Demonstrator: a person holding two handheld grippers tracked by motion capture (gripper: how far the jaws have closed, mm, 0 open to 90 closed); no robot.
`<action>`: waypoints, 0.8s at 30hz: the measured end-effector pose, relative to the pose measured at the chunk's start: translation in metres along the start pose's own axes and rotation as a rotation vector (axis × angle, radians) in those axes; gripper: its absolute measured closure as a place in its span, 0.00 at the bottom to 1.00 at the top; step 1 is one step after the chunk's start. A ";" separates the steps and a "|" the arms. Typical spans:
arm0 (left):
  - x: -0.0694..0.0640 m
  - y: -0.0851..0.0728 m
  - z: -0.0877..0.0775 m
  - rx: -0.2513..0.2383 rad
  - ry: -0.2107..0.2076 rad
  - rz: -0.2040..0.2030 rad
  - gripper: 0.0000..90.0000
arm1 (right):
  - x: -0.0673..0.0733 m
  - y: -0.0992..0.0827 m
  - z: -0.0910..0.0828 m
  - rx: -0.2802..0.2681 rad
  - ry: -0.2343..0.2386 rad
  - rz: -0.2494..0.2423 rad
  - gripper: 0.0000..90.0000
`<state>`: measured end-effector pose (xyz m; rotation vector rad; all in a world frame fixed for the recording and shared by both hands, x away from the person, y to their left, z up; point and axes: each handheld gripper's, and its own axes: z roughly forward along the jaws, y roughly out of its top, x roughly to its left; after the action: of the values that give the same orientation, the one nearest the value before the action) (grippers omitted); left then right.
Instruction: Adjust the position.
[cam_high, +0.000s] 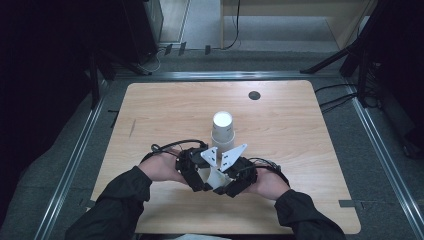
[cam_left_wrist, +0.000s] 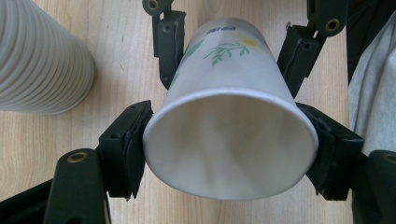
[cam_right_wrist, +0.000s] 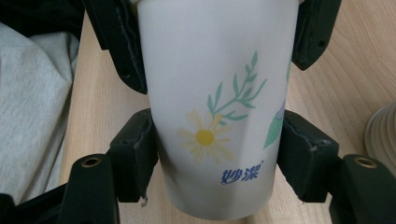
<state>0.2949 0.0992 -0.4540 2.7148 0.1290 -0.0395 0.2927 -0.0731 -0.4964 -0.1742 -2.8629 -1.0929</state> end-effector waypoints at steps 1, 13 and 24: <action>0.000 -0.001 0.000 -0.009 -0.003 -0.002 0.28 | 0.000 0.000 -0.001 0.000 0.003 0.003 0.38; 0.008 -0.011 -0.016 -0.140 0.004 -0.052 0.15 | -0.003 -0.002 -0.012 -0.044 -0.027 0.001 0.38; 0.017 -0.030 -0.028 -0.283 -0.009 -0.107 0.13 | -0.007 -0.004 -0.026 -0.121 -0.061 -0.004 0.38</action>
<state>0.3091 0.1396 -0.4413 2.4232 0.2564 -0.0604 0.2994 -0.0939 -0.4800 -0.2123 -2.8514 -1.2843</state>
